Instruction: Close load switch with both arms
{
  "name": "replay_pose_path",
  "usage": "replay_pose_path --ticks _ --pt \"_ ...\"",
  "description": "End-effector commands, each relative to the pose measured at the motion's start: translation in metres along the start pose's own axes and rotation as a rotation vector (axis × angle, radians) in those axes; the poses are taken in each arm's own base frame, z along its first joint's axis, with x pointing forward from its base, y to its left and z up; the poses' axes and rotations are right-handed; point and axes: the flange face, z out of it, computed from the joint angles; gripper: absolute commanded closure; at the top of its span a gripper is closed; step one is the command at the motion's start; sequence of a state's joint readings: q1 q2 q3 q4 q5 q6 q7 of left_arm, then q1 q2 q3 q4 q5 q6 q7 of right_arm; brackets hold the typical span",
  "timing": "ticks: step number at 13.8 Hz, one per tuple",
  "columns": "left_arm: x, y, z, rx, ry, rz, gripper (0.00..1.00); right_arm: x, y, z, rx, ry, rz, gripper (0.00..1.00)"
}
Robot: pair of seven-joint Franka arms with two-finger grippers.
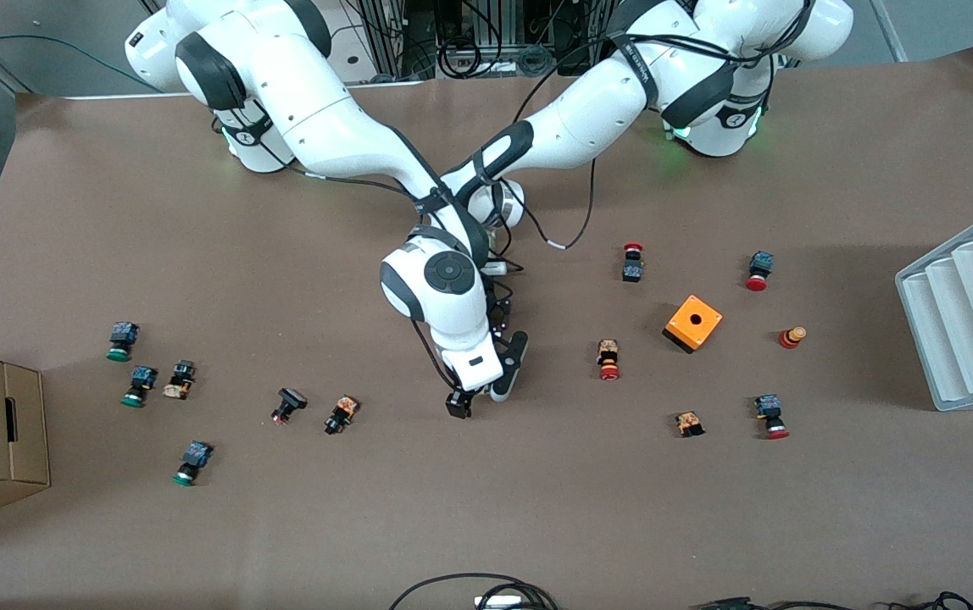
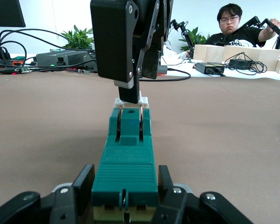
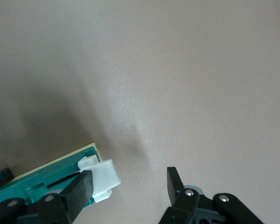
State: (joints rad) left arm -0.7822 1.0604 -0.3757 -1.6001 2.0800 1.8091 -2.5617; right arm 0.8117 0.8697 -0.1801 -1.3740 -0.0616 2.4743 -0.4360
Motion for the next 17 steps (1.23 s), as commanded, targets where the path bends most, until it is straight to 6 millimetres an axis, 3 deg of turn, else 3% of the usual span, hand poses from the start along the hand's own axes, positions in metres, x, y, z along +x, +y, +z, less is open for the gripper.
replay_pose_path --ticks 1,7,11,13,15,17 --pt "-0.011 -0.003 0.004 -0.007 0.012 -0.003 0.38 0.003 0.005 0.015 -0.030 0.020 0.002 0.27" --pt "-0.011 -0.003 0.003 -0.008 0.010 -0.003 0.38 0.003 0.005 0.015 -0.031 0.022 0.003 0.27" --pt "-0.011 -0.003 0.003 -0.008 0.010 -0.003 0.38 0.010 0.012 -0.018 -0.023 0.026 0.015 0.25" --pt "-0.011 -0.003 0.003 -0.008 0.010 -0.003 0.38 0.012 0.016 -0.034 -0.014 0.018 0.023 0.17" --pt "-0.011 -0.003 0.003 -0.008 0.010 -0.003 0.38 0.012 0.023 -0.049 0.005 0.030 0.057 0.00" --pt "-0.011 -0.003 0.003 -0.008 0.010 -0.003 0.38 0.007 0.035 -0.059 0.007 0.036 0.080 0.00"
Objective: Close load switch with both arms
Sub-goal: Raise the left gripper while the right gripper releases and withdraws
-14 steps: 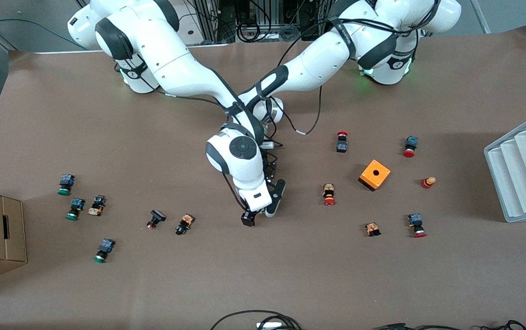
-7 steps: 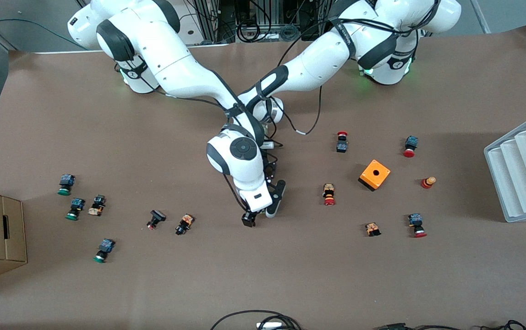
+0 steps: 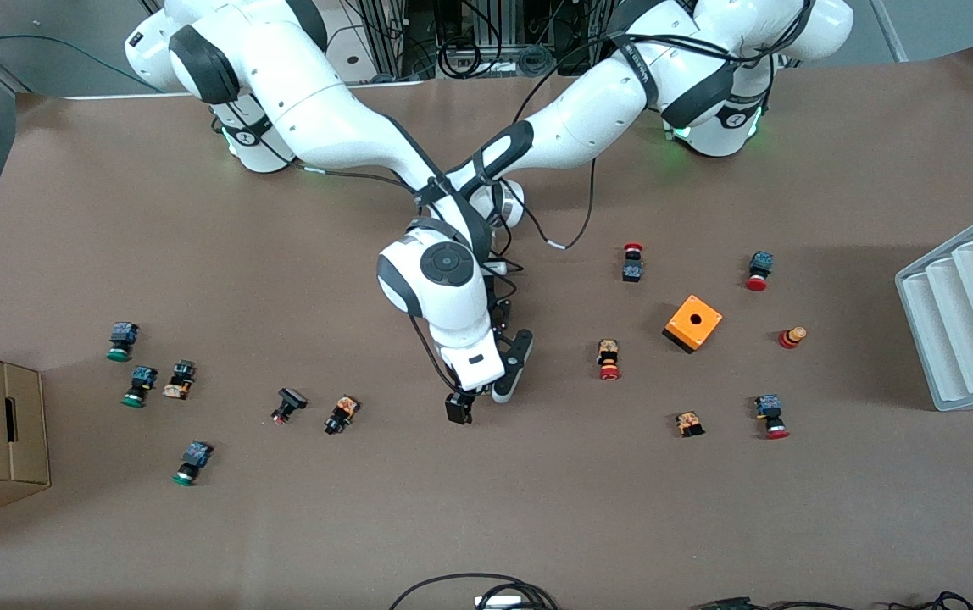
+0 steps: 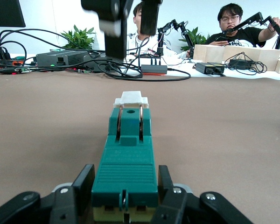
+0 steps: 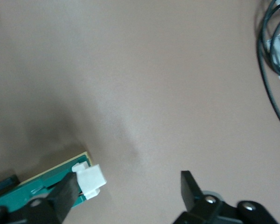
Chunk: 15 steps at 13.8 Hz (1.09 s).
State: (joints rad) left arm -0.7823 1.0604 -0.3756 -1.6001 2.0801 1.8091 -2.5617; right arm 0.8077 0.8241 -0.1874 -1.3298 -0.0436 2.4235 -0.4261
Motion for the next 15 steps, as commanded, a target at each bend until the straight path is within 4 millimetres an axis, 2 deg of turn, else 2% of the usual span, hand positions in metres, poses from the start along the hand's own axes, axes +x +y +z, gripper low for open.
replay_pose_path --ticks 1,3,5,6,8,11,13,14,15 --pt "-0.011 -0.003 0.003 -0.008 0.010 -0.003 0.38 -0.005 0.019 -0.024 0.026 0.005 0.058 0.00" --pt "-0.011 -0.003 0.003 -0.008 0.010 -0.003 0.38 -0.013 0.040 -0.047 0.061 0.000 0.121 0.00" --pt "-0.011 -0.003 0.003 -0.008 0.010 -0.003 0.38 -0.026 0.067 -0.076 0.072 -0.019 0.160 0.00" --pt "-0.011 -0.003 0.003 -0.008 0.010 -0.003 0.38 -0.030 0.074 -0.094 0.081 -0.033 0.171 0.00" --pt "-0.011 -0.003 0.003 -0.008 0.010 -0.003 0.38 -0.050 0.103 -0.118 0.087 -0.057 0.216 0.00" --pt "-0.011 -0.003 0.003 -0.008 0.010 -0.003 0.38 -0.072 0.123 -0.143 0.119 -0.102 0.253 0.00" --pt "-0.011 -0.003 0.003 -0.006 0.010 -0.004 0.23 -0.096 0.153 -0.155 0.130 -0.099 0.312 0.00" --pt "-0.011 -0.003 0.003 -0.006 0.010 -0.004 0.19 -0.108 0.165 -0.160 0.149 -0.098 0.349 0.00" --pt "-0.010 -0.003 0.004 -0.007 0.011 -0.005 0.09 -0.115 0.172 -0.168 0.179 -0.076 0.389 0.00"
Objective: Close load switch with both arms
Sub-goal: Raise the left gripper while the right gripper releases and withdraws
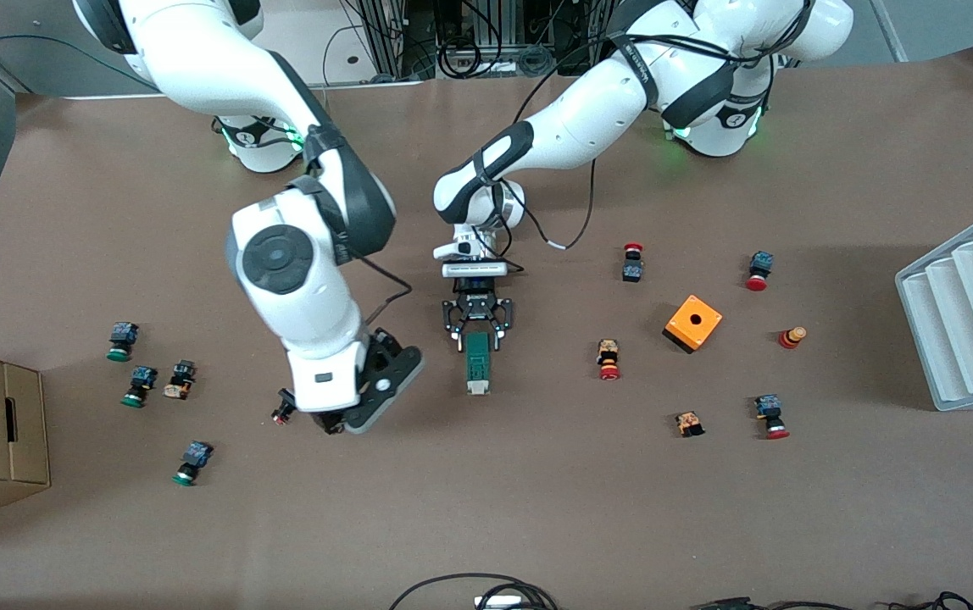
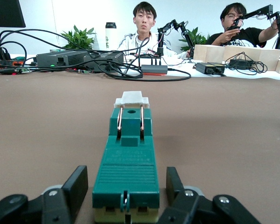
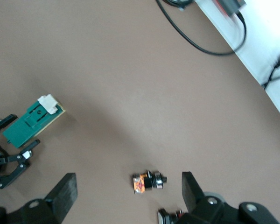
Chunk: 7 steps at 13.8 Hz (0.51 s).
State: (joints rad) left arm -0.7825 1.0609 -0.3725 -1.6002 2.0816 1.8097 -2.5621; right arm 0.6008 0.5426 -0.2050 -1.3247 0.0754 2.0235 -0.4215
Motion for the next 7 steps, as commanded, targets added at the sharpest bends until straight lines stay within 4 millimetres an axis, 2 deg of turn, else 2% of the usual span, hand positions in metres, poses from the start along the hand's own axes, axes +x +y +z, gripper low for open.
replay_pose_path --ticks 1,4,7 --pt "-0.009 -0.002 0.002 -0.007 0.009 -0.005 0.00 -0.022 0.031 -0.018 0.093 0.028 0.100 0.00" --pt "-0.008 -0.001 0.002 -0.007 0.011 0.006 0.00 -0.049 0.086 -0.018 0.149 0.065 0.233 0.00" --pt "-0.004 0.001 0.000 -0.006 0.010 0.006 0.00 -0.075 0.127 -0.024 0.126 0.068 0.294 0.00"
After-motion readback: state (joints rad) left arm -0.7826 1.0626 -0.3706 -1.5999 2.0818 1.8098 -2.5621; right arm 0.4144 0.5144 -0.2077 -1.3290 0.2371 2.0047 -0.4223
